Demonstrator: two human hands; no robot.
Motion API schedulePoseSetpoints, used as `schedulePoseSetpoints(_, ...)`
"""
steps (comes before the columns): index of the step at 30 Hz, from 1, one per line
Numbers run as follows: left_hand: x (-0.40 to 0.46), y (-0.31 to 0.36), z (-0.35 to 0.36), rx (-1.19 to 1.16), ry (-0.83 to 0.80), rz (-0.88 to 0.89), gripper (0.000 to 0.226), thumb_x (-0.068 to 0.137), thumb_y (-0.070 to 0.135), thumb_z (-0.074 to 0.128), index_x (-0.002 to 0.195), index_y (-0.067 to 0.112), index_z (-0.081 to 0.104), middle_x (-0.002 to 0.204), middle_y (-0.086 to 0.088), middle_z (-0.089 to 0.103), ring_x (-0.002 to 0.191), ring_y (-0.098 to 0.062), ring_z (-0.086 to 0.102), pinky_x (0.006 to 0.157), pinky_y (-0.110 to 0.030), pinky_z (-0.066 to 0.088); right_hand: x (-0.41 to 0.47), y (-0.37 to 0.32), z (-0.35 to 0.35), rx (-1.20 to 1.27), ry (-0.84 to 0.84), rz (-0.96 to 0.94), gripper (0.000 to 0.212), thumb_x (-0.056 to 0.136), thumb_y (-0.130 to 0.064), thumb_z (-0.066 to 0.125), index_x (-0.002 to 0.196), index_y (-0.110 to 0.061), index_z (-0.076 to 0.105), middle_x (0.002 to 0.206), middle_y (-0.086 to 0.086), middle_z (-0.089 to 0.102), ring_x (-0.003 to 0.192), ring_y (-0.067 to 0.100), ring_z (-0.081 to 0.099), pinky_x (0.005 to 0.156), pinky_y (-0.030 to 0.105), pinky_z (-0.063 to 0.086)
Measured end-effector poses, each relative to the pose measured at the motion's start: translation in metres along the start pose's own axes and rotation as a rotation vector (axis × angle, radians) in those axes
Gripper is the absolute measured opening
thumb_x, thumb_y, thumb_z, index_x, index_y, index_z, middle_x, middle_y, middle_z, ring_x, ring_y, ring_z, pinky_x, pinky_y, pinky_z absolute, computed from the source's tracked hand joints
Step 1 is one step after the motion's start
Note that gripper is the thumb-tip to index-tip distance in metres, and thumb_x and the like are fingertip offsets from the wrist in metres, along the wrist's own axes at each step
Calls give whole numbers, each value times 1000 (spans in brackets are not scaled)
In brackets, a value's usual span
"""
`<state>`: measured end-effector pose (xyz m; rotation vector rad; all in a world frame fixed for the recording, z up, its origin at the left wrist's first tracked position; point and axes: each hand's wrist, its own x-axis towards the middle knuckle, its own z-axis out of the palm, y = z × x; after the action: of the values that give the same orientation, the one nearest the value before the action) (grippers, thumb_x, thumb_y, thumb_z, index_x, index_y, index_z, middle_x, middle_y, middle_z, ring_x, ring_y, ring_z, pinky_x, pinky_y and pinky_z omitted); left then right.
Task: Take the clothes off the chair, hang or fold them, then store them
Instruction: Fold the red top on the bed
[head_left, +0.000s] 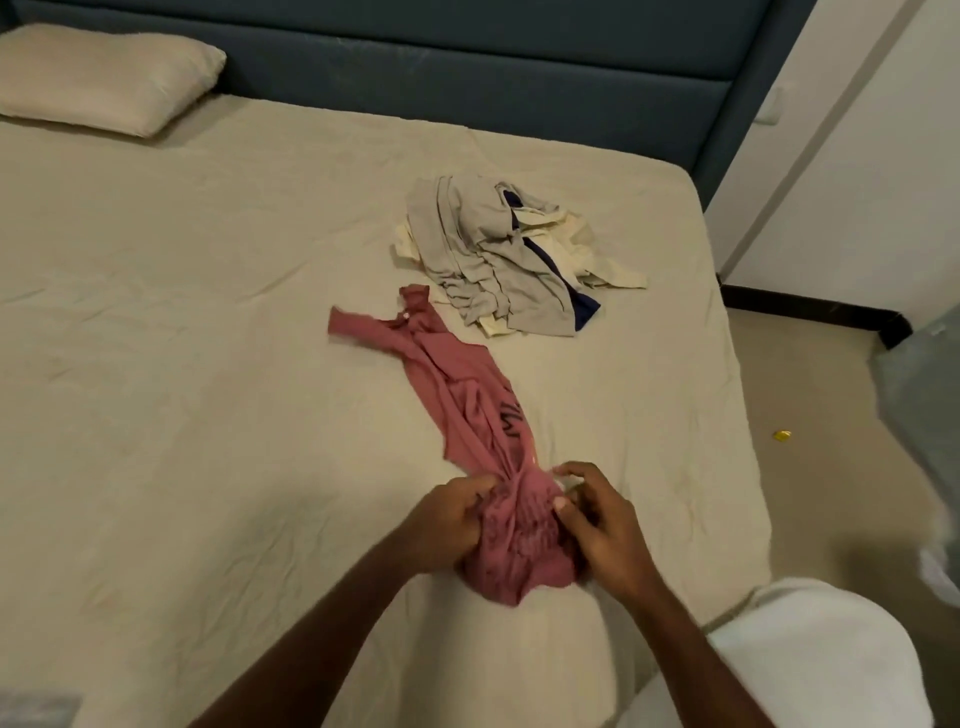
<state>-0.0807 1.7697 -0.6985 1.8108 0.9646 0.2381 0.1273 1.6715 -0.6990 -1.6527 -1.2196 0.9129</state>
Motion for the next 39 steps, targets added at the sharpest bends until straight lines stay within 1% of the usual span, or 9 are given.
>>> schedulePoseSetpoints(5, -32, 12, 19, -303, 166, -168, 18, 94, 17, 55, 100, 4, 64, 85, 5, 68, 75, -12, 61, 62, -13, 48, -25, 1, -6, -27, -65, -118, 27, 86, -42, 73, 101, -19, 79, 113, -10, 68, 114, 15, 63, 98, 36, 52)
schedulePoseSetpoints(9, -45, 21, 31, -324, 267, -190, 37, 79, 26, 78, 114, 18, 68, 104, 3, 75, 97, -15, 71, 85, -31, 58, -47, -9, -17, 193, -141, -118, 26, 88, -28, 66, 80, -3, 66, 81, 0, 66, 81, 18, 64, 70, 34, 49)
schedulePoseSetpoints(13, -61, 25, 35, -545, 553, -278, 26, 78, 6, 73, 101, 13, 62, 98, -7, 72, 96, -26, 70, 84, -44, 61, -65, -8, -32, 135, 177, -2, 23, 70, -27, 57, 58, -16, 40, 56, -4, 39, 56, 12, 37, 55, 32, 30)
schedulePoseSetpoints(18, -91, 20, 62, -403, 199, -41, 27, 85, 9, 76, 106, 18, 61, 105, -2, 74, 101, -21, 71, 88, -38, 59, -70, -5, -38, -388, 308, 54, 9, 71, -24, 59, 75, -28, 52, 73, -12, 60, 70, 15, 57, 70, 39, 51)
schedulePoseSetpoints(24, -90, 30, 51, -256, -147, 54, 22, 80, 3, 70, 101, 0, 66, 92, -7, 69, 85, -10, 64, 77, -24, 50, -60, -33, 28, -269, -54, -134, 39, 93, -32, 62, 131, -25, 62, 127, -5, 67, 110, 12, 63, 97, 30, 51)
schedulePoseSetpoints(29, -76, 17, 41, -724, 460, -311, 35, 80, 39, 81, 92, 13, 61, 91, -17, 73, 78, -33, 74, 72, -48, 59, -64, -21, 7, -183, -255, 9, 20, 73, -13, 67, 71, -32, 74, 65, -14, 67, 61, 0, 58, 68, 25, 47)
schedulePoseSetpoints(33, -56, 24, 32, -978, 544, -336, 35, 93, 33, 73, 118, 9, 68, 109, -11, 76, 100, -26, 74, 88, -44, 60, -84, -19, -9, -228, -666, 76, 14, 70, -24, 64, 56, -24, 63, 58, -10, 57, 58, 6, 51, 68, 29, 43)
schedulePoseSetpoints(36, -45, 27, 27, -1084, 499, -289, 36, 98, 11, 64, 133, 7, 59, 122, -19, 71, 109, -34, 71, 91, -49, 58, -86, -23, -3, 57, -489, 95, 43, 92, -36, 71, 57, -13, 62, 58, -4, 59, 55, 11, 52, 64, 25, 44)
schedulePoseSetpoints(39, -44, 31, 25, -1099, 372, -239, 39, 99, -3, 55, 137, 6, 57, 126, -23, 67, 114, -39, 67, 97, -55, 54, -71, -30, 6, 87, -121, 71, 47, 81, -72, 66, 91, -27, 74, 92, -4, 74, 86, 15, 70, 82, 35, 58)
